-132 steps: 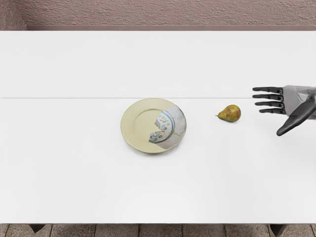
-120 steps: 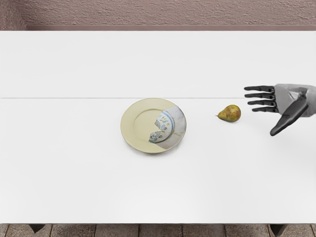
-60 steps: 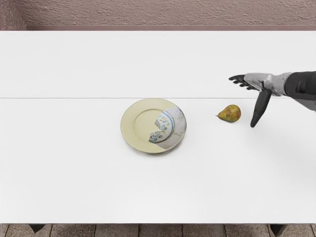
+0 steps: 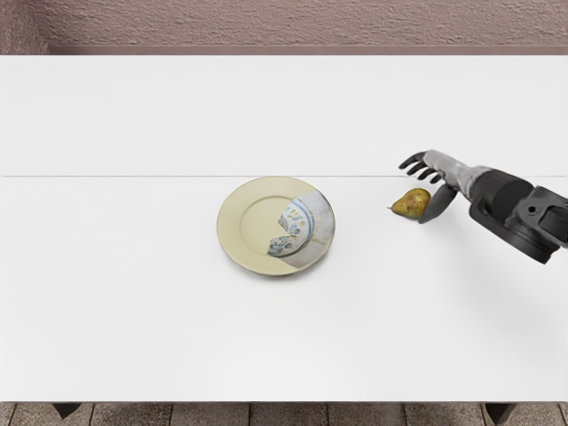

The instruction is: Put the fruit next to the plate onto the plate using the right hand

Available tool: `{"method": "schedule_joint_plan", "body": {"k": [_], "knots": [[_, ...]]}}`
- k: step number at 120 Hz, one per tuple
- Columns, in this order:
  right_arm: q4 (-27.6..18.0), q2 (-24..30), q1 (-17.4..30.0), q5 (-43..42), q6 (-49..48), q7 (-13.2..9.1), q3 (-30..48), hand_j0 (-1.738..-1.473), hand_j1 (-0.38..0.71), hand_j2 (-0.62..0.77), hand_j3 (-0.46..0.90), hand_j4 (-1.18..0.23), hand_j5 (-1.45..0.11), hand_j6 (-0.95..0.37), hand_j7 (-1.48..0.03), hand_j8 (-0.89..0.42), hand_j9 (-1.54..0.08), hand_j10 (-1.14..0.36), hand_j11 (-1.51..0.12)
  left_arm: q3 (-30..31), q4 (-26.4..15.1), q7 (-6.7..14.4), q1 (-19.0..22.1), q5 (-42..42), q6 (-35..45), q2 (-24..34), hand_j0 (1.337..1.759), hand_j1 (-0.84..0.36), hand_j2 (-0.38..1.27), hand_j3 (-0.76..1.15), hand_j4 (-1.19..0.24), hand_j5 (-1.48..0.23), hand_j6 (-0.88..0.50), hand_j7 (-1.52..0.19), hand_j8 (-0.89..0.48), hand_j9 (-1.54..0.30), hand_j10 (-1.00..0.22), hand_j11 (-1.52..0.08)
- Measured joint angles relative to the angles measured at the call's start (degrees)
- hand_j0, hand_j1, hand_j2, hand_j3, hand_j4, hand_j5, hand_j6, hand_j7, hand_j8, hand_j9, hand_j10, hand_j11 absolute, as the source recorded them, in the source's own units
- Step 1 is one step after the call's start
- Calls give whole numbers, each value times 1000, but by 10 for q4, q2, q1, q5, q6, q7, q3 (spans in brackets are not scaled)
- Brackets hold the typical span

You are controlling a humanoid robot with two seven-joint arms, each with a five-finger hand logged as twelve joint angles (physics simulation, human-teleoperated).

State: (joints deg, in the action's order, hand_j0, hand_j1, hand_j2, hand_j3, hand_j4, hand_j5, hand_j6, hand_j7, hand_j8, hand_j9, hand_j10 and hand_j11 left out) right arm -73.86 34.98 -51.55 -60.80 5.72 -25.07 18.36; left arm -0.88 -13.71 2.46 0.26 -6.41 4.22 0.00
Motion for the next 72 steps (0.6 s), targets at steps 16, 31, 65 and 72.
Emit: {"method": "schedule_joint_plan", "body": {"k": [16,31,65,72], "knots": [[-14,-1,13,-1,31,1,-1,-1658,65,-66,0,-350,-451,-352,-451,-351,-451,-350,-451,0,0,0,0,0,0,0,1658,349,0,0,0,0,0,0,0,0,0,0],[-18,-3,25,-4,48,1,-2,-1658,98,-72,0,-377,-487,-379,-487,-378,-487,-377,-487,0,0,0,0,0,0,0,1658,349,0,0,0,0,0,0,0,0,0,0],[-18,-19,35,-9,61,0,0,-1658,164,-82,0,-437,-551,-432,-558,-438,-550,-312,-753,1,0,0,0,0,0,0,1658,349,0,0,0,0,0,0,0,0,0,0],[-18,-20,36,-9,60,-1,2,-1658,196,-88,0,-462,-588,-459,-592,-463,-586,-368,-739,1,0,0,0,0,0,0,1658,349,0,0,0,0,0,0,0,0,0,0]]}}
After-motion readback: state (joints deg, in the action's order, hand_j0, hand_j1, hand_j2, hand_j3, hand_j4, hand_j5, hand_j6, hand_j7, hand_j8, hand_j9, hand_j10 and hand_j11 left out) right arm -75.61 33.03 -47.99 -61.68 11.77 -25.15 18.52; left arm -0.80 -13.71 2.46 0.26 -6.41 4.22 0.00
